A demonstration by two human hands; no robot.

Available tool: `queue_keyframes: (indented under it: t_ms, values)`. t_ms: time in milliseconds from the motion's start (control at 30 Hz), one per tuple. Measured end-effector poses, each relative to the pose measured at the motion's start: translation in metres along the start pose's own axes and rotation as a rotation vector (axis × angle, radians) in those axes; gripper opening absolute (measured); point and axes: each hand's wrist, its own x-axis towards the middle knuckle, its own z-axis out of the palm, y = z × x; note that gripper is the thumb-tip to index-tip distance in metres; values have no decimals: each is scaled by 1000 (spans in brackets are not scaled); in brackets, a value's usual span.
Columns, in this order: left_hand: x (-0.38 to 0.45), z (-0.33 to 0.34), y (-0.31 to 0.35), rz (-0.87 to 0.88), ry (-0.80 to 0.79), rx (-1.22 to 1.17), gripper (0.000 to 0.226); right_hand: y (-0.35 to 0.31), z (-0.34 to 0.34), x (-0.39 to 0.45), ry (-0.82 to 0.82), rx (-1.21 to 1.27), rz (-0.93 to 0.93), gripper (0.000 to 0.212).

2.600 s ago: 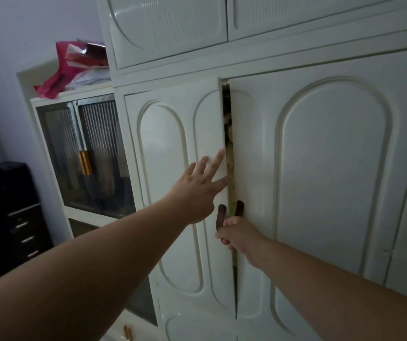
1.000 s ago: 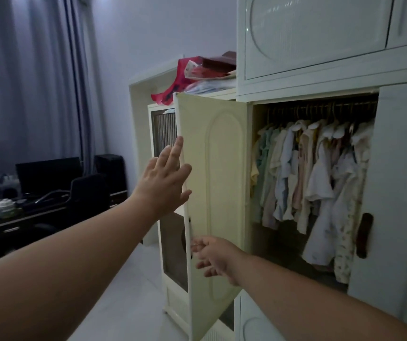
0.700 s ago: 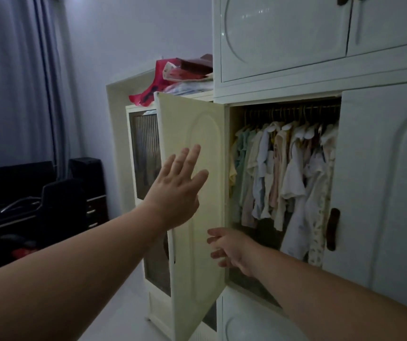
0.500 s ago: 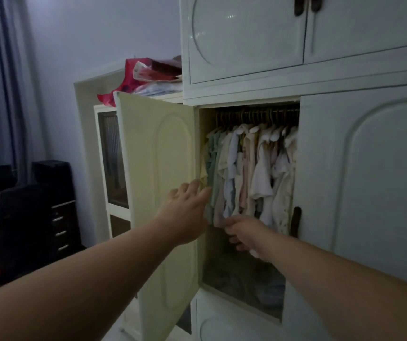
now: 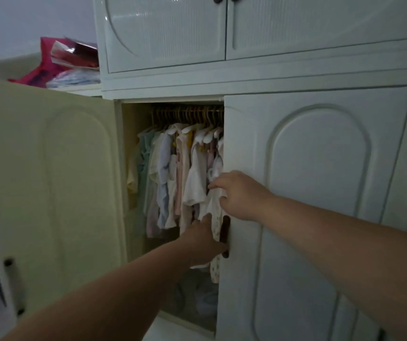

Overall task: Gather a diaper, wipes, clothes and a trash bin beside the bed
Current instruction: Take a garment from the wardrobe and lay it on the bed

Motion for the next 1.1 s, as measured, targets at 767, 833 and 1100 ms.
queue_keyframes:
  t_ms: [767, 833, 1100]
  values:
    - [34, 26, -5, 201, 88, -148, 27, 6, -23, 18, -21, -912, -320, 49]
    - [22, 26, -9, 217, 51, -169, 26, -7, -25, 13, -46, -918, -275, 50]
    - [-35, 24, -15, 276, -5, -186, 34, -71, -40, -35, -51, -987, -175, 43]
